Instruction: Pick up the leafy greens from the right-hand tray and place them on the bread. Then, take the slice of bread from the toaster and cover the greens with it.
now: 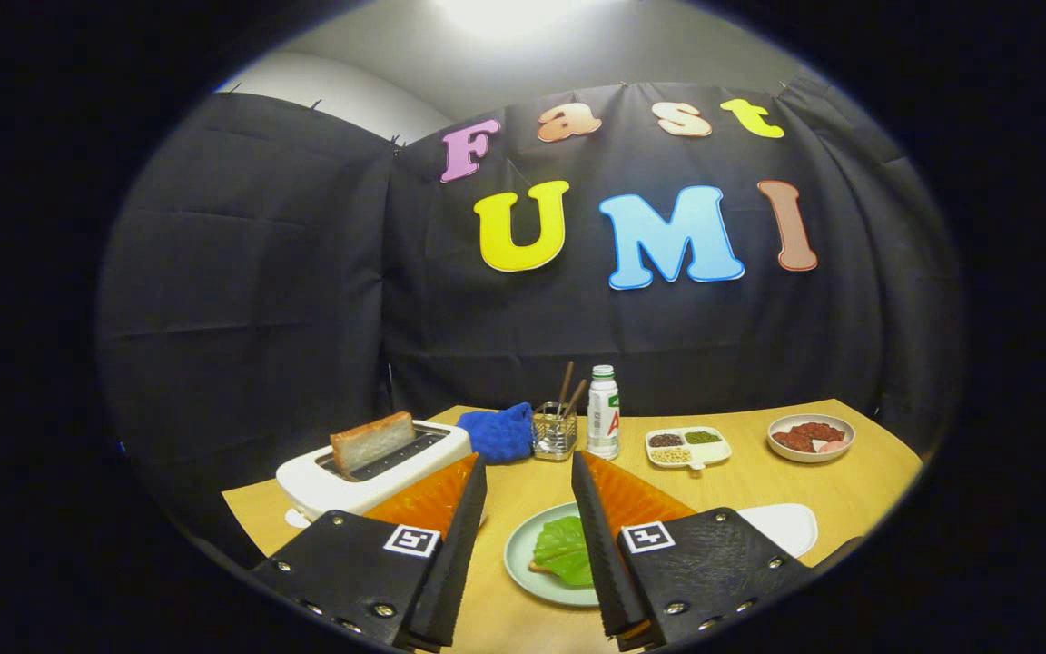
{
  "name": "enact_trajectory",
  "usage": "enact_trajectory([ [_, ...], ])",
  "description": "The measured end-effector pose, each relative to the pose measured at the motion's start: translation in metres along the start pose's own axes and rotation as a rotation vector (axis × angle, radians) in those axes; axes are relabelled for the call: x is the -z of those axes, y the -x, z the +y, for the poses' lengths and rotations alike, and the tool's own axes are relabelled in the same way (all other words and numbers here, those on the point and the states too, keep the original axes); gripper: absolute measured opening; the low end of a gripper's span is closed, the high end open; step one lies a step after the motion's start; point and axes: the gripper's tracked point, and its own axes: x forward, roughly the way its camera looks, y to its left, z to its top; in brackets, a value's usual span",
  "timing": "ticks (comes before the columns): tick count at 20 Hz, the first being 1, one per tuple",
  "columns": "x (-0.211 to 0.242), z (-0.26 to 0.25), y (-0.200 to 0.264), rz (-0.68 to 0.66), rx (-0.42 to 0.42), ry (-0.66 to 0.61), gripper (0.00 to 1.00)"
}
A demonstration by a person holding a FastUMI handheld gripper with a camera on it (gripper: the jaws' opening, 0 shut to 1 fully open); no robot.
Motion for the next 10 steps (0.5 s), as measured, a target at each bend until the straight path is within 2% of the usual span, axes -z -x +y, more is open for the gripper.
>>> enact_trajectory([
  [2, -0.002, 0.029, -0.012, 0.01, -0.062, 0.015, 0.59],
  [5, 0.008, 0.042, -0.029, 0.06, -0.011, 0.052, 0.58],
  [8, 0.018, 0.083, -0.042, 0.086, -0.047, 0.073, 0.59],
  [10, 0.019, 0.097, -0.044, 0.076, -0.04, 0.088, 0.58],
])
